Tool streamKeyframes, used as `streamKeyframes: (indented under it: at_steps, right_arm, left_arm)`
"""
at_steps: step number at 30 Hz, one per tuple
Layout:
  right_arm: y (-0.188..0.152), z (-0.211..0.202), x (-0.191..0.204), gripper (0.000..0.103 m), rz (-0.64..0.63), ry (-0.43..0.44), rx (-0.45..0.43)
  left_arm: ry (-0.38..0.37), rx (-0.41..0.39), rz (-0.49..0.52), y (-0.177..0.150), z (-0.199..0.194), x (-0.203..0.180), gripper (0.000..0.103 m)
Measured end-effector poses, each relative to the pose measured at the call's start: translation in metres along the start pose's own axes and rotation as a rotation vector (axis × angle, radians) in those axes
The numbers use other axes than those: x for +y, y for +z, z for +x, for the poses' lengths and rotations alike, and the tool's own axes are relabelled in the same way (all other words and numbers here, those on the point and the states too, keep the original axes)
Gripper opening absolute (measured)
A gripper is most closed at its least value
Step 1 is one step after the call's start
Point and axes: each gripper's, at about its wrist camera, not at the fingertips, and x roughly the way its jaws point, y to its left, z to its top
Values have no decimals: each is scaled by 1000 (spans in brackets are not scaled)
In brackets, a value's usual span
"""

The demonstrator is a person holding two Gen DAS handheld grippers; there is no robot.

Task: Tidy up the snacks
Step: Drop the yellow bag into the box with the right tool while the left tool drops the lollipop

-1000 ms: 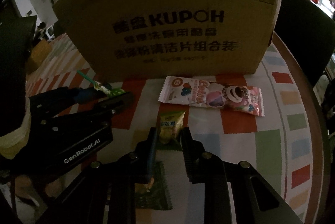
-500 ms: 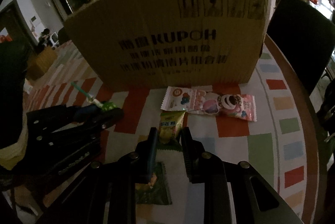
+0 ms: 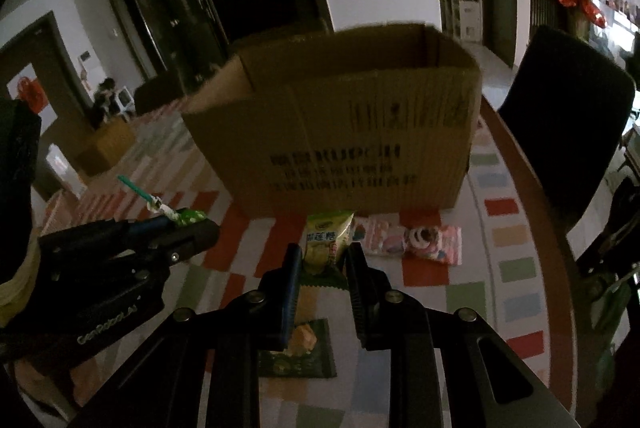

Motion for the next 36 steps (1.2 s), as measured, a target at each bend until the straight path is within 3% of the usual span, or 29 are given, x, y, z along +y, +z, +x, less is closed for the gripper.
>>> streamKeyframes:
  at_steps: [10,22,36]
  right_arm:
    - [23,-45,3,24,-51,4,-109]
    - [64,-80,-1,24,-83,-8,-213]
    - [101,-63,-3,24,-98,-7,-218]
  left_arm:
    - [9,-108,29,29,-42,-18,25]
    - [18,-185,44,62,-61,-29,25]
    - [28,-197,44,102,-43,-18,25]
